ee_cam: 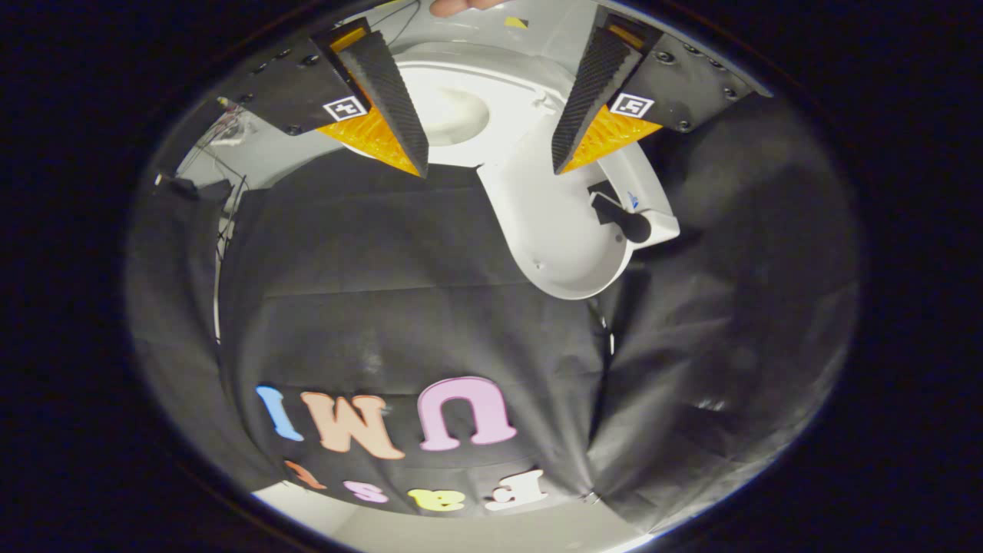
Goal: Open the toilet lid.
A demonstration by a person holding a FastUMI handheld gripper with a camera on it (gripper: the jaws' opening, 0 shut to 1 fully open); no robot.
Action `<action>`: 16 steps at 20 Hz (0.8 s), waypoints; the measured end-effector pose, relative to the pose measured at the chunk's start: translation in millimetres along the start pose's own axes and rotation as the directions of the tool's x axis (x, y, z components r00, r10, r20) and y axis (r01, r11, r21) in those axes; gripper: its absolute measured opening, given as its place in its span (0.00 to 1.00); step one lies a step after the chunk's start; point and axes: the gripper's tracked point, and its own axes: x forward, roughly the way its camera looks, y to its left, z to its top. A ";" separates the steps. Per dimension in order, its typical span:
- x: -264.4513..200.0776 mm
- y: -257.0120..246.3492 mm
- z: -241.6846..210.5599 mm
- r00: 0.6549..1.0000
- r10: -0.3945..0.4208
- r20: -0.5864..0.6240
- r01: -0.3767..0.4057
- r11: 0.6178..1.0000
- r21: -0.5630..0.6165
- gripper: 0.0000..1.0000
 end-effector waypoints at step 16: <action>-28.6 -27.8 -3.8 0.997 -0.080 0.018 0.081 0.996 -0.027 0.99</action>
